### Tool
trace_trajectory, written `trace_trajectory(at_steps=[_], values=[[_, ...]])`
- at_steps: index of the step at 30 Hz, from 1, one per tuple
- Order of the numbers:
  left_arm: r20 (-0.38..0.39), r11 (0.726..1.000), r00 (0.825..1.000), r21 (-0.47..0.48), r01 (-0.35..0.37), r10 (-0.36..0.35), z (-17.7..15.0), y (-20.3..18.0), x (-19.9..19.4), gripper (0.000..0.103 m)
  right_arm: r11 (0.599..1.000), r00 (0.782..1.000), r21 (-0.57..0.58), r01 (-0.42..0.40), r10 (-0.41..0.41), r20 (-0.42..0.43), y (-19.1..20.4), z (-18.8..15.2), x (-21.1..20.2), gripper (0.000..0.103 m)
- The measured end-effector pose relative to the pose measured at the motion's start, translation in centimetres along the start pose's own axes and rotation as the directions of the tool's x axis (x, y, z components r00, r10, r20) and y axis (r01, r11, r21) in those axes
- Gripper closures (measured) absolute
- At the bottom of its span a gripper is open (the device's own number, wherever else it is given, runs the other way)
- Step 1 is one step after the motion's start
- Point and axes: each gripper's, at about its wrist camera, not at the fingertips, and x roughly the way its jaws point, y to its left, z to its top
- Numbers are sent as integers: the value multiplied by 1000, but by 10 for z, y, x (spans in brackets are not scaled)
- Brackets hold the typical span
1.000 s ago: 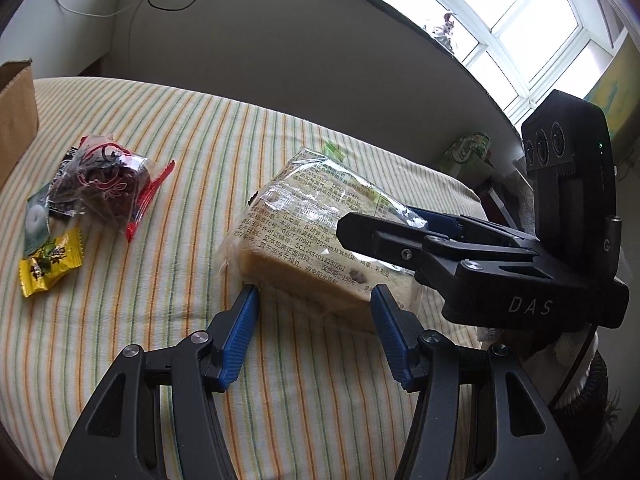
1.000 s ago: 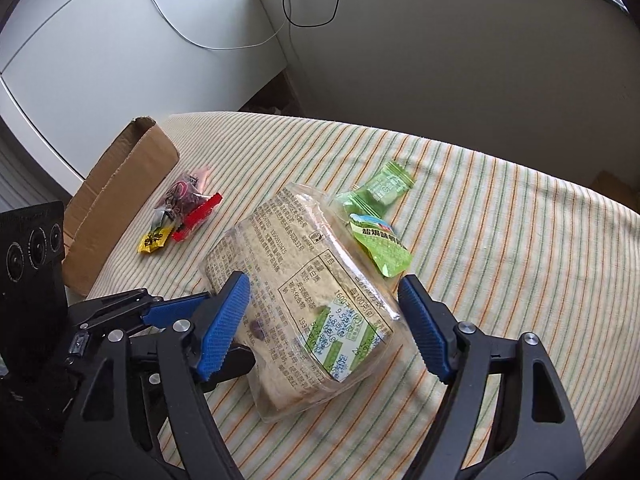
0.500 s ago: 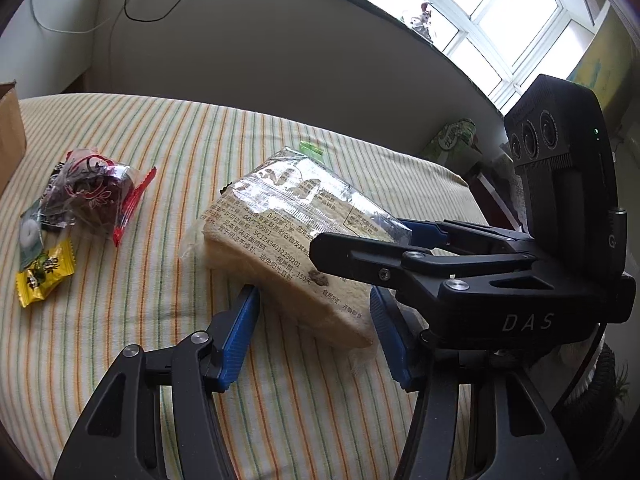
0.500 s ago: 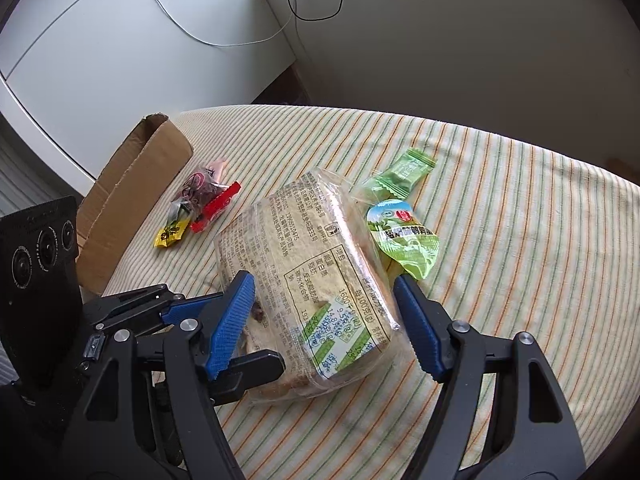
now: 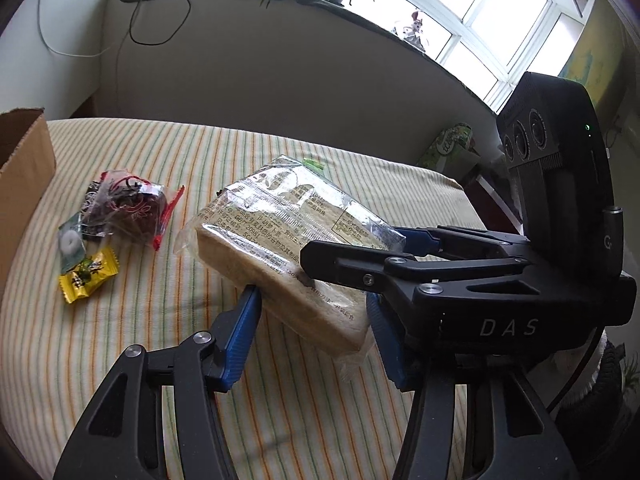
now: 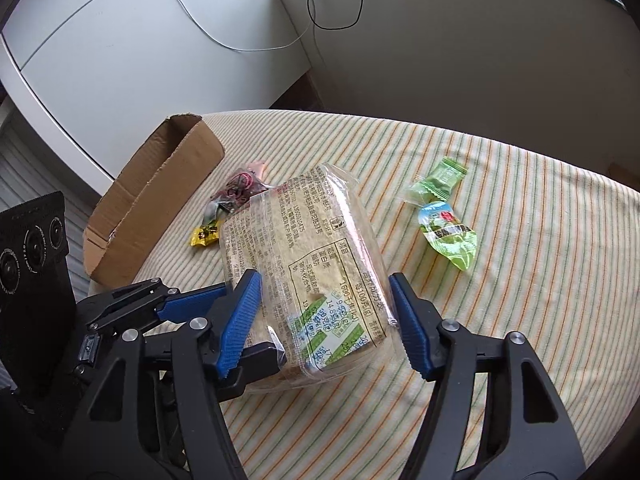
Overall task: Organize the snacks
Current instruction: 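Carry the bread loaf into the cardboard box and release it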
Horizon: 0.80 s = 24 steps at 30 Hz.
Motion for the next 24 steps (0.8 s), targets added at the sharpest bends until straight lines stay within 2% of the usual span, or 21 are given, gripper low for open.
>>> trace_trajectory(at_steps=[9,15,24], values=[[75,999,997,-10,-35,36,-4,16,-50,51,997,999,-70,-25,27,25,59,14,-6,35],[119,997,990,-26,-67,69,-8,36,-86,51,993,998,-112,-46,49,28,101,25,3,35],[172,991,978,-77,-109,121,-11,77,-116,51,981,996,-177,-85,89,18,160,40,24,35]])
